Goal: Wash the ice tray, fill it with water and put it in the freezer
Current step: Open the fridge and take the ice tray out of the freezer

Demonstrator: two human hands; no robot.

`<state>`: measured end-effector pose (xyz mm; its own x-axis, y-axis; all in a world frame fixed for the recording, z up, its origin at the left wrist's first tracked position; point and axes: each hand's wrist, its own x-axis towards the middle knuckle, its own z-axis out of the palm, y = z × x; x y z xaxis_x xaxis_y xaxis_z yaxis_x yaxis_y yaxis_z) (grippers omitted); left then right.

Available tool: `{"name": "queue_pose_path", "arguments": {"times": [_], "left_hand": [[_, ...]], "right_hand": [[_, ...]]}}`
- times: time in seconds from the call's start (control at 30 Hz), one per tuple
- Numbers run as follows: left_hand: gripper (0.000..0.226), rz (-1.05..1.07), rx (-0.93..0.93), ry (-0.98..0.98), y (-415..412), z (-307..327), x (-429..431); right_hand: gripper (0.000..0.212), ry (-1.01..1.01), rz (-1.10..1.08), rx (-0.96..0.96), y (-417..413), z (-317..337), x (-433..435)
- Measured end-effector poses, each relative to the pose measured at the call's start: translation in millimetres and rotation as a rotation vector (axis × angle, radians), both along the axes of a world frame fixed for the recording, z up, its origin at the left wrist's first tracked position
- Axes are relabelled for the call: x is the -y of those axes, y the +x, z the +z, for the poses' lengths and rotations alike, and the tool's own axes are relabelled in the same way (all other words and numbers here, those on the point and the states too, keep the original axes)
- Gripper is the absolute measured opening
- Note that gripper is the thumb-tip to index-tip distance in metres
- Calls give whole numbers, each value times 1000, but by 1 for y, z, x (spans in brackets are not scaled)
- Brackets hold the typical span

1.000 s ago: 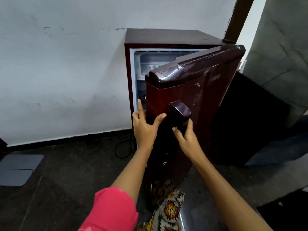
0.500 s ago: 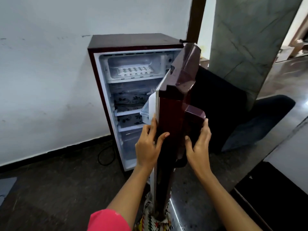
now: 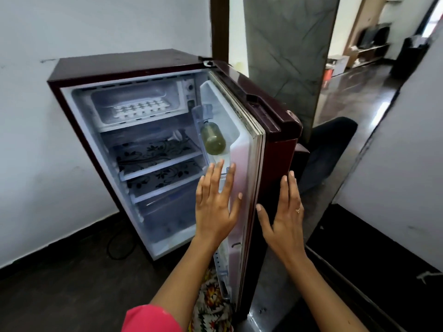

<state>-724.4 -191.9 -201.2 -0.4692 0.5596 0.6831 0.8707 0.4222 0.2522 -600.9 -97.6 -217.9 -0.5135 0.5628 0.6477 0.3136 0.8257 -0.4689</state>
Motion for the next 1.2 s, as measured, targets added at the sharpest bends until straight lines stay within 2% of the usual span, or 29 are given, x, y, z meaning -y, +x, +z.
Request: {"name": "queue_pose_path", "arguments": {"times": [0.13, 0.57, 1.0, 1.2], "left_hand": [[69, 45, 74, -106, 8, 0, -19], [74, -63, 17, -308, 31, 6, -69], [69, -158, -9, -352, 42, 18, -111], [70, -155, -4, -369, 40, 14, -111]], "right_hand": [[79, -29, -19, 30, 12, 1, -17], [87, -252, -104, 32, 28, 19, -66], [93, -284, -166, 60, 35, 20, -117], [92, -293, -190, 138, 36, 22, -113]]}}
